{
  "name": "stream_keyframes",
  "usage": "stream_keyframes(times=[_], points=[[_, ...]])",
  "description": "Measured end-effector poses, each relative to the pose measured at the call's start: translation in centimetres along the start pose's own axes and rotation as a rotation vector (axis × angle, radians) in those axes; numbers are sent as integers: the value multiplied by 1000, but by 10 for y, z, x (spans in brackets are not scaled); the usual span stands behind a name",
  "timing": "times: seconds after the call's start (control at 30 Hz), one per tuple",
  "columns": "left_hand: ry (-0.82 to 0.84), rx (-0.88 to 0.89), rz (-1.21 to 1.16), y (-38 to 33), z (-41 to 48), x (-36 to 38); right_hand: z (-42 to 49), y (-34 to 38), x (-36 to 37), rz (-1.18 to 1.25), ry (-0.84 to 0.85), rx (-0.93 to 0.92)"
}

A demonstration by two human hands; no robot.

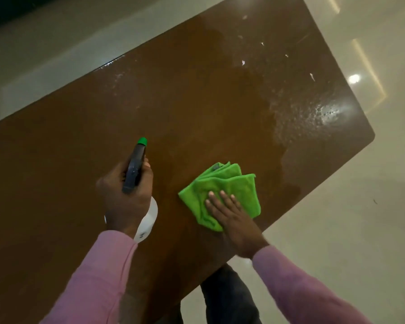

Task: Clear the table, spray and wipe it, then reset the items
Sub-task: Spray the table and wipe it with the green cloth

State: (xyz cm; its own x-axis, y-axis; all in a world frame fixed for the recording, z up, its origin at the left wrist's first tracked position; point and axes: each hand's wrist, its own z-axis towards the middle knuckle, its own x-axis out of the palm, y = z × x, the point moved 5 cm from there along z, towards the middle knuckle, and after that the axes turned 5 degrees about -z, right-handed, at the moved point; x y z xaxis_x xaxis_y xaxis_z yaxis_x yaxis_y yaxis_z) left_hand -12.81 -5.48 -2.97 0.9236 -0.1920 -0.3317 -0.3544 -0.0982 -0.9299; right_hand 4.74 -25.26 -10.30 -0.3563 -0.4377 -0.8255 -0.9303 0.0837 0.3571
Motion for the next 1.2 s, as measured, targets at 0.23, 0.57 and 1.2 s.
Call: stream_keyframes(times=[0.23, 0.57, 1.2], points=[[-29, -3, -21, 4, -6, -2, 3, -111, -35, 142, -225, 565], [63, 10, 108, -3, -24, 16, -68, -32, 31, 26, -68, 173], [29, -120, 64, -2, -100, 40, -88, -178, -16, 113, -125, 448]])
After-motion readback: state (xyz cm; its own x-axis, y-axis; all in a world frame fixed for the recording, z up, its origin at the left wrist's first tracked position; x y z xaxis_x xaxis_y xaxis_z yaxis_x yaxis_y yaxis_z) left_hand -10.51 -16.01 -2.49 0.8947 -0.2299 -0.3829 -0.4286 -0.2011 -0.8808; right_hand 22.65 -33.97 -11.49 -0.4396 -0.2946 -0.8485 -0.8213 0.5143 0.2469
